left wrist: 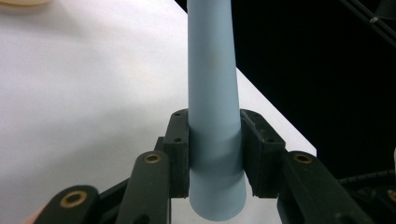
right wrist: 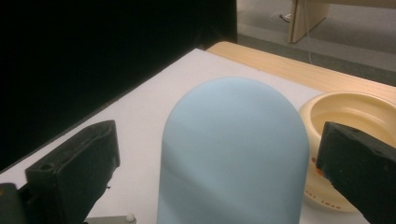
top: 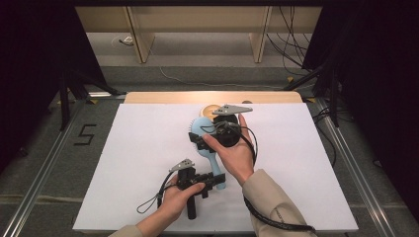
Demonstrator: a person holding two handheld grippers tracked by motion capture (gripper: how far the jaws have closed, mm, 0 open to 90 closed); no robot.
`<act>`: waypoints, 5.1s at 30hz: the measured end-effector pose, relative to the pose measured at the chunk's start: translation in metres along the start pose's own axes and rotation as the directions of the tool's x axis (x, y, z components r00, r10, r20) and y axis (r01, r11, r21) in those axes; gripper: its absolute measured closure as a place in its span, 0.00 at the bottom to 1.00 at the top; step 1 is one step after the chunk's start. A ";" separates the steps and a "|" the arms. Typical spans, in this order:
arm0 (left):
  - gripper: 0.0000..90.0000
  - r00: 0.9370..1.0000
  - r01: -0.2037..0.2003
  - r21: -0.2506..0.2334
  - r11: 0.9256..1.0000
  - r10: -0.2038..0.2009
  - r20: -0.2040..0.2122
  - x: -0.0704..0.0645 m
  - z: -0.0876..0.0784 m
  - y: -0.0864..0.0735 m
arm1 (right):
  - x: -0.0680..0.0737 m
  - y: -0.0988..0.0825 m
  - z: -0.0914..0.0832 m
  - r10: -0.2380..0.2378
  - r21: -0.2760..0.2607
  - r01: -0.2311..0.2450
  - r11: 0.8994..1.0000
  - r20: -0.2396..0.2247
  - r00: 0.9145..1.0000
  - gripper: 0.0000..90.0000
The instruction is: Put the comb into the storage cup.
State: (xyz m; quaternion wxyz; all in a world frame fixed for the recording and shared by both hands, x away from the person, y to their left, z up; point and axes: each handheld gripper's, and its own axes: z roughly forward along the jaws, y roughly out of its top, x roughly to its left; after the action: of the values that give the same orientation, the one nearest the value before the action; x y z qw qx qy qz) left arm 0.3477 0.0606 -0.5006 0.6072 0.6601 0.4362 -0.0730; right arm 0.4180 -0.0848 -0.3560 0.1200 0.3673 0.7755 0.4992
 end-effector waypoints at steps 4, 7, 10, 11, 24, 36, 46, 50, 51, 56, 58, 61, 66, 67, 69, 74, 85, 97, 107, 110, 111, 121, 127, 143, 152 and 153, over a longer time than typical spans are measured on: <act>0.72 1.000 -0.001 0.000 1.000 0.001 0.000 0.000 0.000 0.000 | 0.000 0.000 0.002 0.021 -0.006 -0.020 1.000 0.028 0.999 0.00; 0.72 1.000 -0.001 -0.001 1.000 0.001 -0.001 0.000 0.000 0.000 | 0.000 -0.001 0.004 0.026 -0.001 -0.026 1.000 0.028 0.999 0.00; 0.72 1.000 -0.001 -0.001 1.000 0.001 -0.001 0.000 0.000 0.000 | 0.000 0.000 0.005 0.028 0.002 -0.028 1.000 0.025 0.999 0.00; 0.72 1.000 0.001 -0.001 1.000 -0.001 -0.001 0.000 0.000 0.000 | 0.001 0.000 0.005 0.030 0.004 -0.030 1.000 0.025 0.999 0.00; 0.72 1.000 -0.003 0.003 1.000 0.003 -0.002 0.000 0.000 -0.001 | -0.002 0.003 0.017 0.053 0.045 -0.055 0.998 0.033 0.998 0.00; 0.72 1.000 -0.008 0.004 1.000 0.008 -0.003 0.000 0.000 -0.001 | -0.003 0.002 0.021 0.048 0.073 -0.051 0.996 0.044 0.998 0.08; 0.72 1.000 -0.014 0.004 1.000 0.014 -0.004 0.000 0.000 0.000 | -0.001 0.002 0.023 0.043 0.090 -0.047 0.995 0.042 0.998 0.17; 0.72 1.000 -0.023 0.005 1.000 0.023 -0.007 0.000 0.000 -0.001 | -0.002 0.002 0.023 0.043 0.096 -0.047 0.994 0.044 0.998 0.18; 0.72 1.000 -0.024 0.005 1.000 0.024 -0.008 -0.001 0.000 -0.001 | -0.002 0.002 0.024 0.044 0.097 -0.048 0.994 0.045 0.998 0.18; 0.72 1.000 -0.026 0.006 1.000 0.026 -0.008 -0.001 0.000 -0.001 | -0.003 0.002 0.024 0.050 0.108 -0.056 0.993 0.053 0.997 0.22; 0.72 1.000 -0.028 0.007 1.000 0.028 -0.010 -0.001 0.000 -0.001 | -0.003 0.002 0.024 0.053 0.112 -0.059 0.992 0.054 0.997 0.23; 0.72 0.999 -0.031 0.007 0.999 0.031 -0.010 -0.001 0.000 -0.001 | -0.002 0.002 0.023 0.055 0.115 -0.061 0.991 0.057 0.997 0.23; 0.72 0.999 -0.046 0.007 0.999 0.046 -0.014 -0.001 0.000 0.000 | -0.002 0.002 0.021 0.065 0.094 -0.070 0.993 0.062 0.996 0.23; 0.72 0.999 -0.049 0.008 0.999 0.049 -0.016 -0.001 0.000 0.000 | -0.002 0.002 0.021 0.065 0.093 -0.071 0.993 0.059 0.996 0.23; 0.72 0.998 -0.059 0.009 0.998 0.059 -0.020 -0.001 0.000 -0.001 | -0.003 0.002 0.019 0.067 0.096 -0.072 0.993 0.059 0.996 0.23; 0.72 0.995 -0.088 0.010 0.996 0.088 -0.035 -0.002 0.000 0.000 | -0.002 0.001 0.017 0.060 0.085 -0.065 0.994 0.059 0.996 0.24; 0.72 0.988 -0.144 0.012 0.989 0.145 -0.057 -0.003 -0.001 0.001 | 0.000 0.002 0.008 0.061 0.055 -0.064 0.996 0.056 0.997 0.24; 0.61 0.981 -0.185 0.027 0.982 0.187 -0.061 -0.007 -0.001 0.003 | 0.000 0.002 -0.003 0.065 0.018 -0.066 0.998 0.058 0.996 0.24; 0.17 0.929 -0.319 0.096 0.943 0.331 -0.165 -0.009 -0.015 0.014 | -0.008 0.001 -0.018 0.059 -0.050 -0.055 0.997 0.081 0.995 0.24; 0.12 0.910 -0.352 0.112 0.929 0.367 -0.190 -0.007 -0.023 0.019 | -0.011 0.000 -0.022 0.063 -0.063 -0.058 0.996 0.088 0.994 0.24; 0.09 0.905 -0.363 0.119 0.924 0.380 -0.192 -0.006 -0.025 0.021 | -0.012 0.000 -0.023 0.063 -0.068 -0.057 0.996 0.089 0.994 0.24; 0.00 0.864 -0.414 0.147 0.899 0.438 -0.248 0.011 -0.050 0.032 | -0.019 0.001 -0.030 0.072 -0.100 -0.061 0.993 0.106 0.992 0.24; 0.00 0.833 -0.445 0.146 0.884 0.468 -0.296 0.022 -0.068 0.032 | -0.023 0.001 -0.034 0.078 -0.116 -0.065 0.991 0.116 0.990 0.24; 0.01 0.784 -0.487 0.098 0.868 0.484 -0.389 0.040 -0.104 0.036 | -0.029 0.000 -0.037 0.085 -0.134 -0.067 0.989 0.135 0.987 0.24; 0.01 0.772 -0.493 0.088 0.865 0.482 -0.414 0.042 -0.113 0.036 | -0.033 0.002 -0.041 0.092 -0.161 -0.068 0.985 0.148 0.985 0.24; 0.01 0.770 -0.495 0.087 0.865 0.483 -0.418 0.042 -0.114 0.036 | -0.034 0.002 -0.042 0.093 -0.163 -0.069 0.984 0.148 0.985 0.24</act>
State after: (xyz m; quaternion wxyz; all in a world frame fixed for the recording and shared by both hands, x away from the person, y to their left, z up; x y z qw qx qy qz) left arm 0.3477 0.1844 -0.4715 0.5041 0.7417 0.3722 0.2392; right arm 0.4195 -0.1362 -0.3405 0.1883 0.4257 0.7063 0.5333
